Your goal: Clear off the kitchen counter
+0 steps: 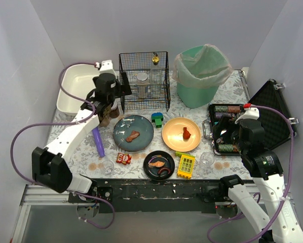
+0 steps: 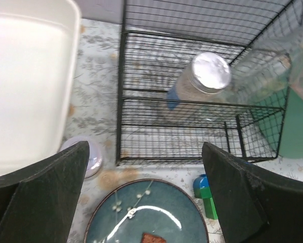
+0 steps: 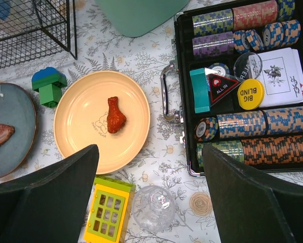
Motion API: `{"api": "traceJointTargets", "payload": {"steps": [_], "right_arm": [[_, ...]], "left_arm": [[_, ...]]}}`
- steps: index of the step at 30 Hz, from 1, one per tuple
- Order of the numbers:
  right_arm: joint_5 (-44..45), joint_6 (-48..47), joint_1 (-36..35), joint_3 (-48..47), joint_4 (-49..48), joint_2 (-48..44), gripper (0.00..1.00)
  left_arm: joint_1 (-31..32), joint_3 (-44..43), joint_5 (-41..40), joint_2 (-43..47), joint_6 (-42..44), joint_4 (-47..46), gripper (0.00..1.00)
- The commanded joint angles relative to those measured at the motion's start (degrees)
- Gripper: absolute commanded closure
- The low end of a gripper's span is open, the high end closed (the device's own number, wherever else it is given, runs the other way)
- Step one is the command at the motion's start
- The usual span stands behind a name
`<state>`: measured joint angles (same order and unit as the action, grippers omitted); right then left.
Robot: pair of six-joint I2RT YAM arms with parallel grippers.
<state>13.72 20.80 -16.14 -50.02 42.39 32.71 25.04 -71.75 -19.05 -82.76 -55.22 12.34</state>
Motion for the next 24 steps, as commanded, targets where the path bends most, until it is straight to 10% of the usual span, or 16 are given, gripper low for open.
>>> {"api": "traceJointTargets", "payload": {"steps": [1, 24], "right_arm": [[-1.1, -0.3, 0.1, -0.7, -1.2, 0.1, 0.09], [-3.3, 1.5, 0.1, 1.9, -1.2, -0.7, 0.09]], "left_arm": [[-4.2, 4.2, -2.6, 5.7, -4.5, 6.6, 0.06], [-11.2, 12.5, -10.0, 4.8, -9.9, 14.5, 0.12]]}}
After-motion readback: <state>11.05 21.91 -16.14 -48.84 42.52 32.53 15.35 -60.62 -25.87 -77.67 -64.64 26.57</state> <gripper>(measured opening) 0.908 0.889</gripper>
